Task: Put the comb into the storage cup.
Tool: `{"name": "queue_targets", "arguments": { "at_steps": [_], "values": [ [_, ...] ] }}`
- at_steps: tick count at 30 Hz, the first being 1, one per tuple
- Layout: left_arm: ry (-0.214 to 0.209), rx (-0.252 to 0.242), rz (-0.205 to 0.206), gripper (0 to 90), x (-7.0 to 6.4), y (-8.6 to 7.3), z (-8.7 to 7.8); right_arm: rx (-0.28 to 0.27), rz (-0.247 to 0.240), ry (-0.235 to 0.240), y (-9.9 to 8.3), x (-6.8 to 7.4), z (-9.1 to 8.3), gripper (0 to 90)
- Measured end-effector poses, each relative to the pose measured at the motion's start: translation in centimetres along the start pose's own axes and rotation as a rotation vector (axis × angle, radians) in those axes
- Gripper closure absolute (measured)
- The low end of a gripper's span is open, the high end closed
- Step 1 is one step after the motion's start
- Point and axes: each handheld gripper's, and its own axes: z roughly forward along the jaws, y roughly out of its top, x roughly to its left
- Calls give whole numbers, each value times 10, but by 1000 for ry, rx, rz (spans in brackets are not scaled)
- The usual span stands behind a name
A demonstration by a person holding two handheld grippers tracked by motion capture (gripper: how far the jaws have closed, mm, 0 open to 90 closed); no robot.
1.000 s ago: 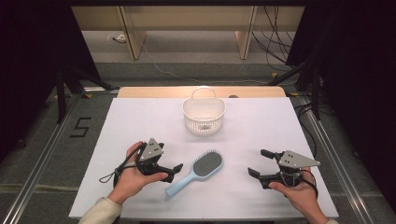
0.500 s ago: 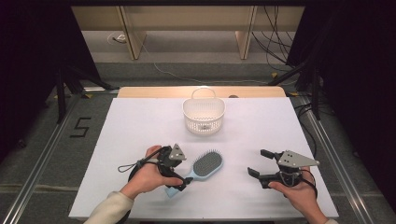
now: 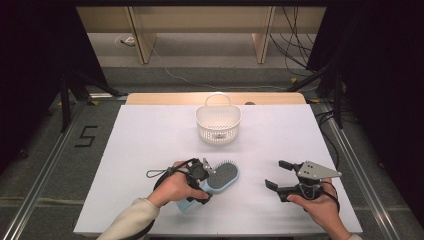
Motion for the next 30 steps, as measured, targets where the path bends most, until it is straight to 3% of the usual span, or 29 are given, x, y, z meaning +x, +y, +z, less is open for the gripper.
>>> {"name": "queue_targets", "arguments": {
  "at_steps": [12,22,30],
  "values": [
    [8,95,10,325,1,8,10,5,0,-2,0,0,0,157],
    [-14,163,41,384,0,17,10,7,0,-1,0,0,0,156],
    [-23,199,42,441,0,22,11,9,1,-3,-1,0,0,156]
  ]
}}
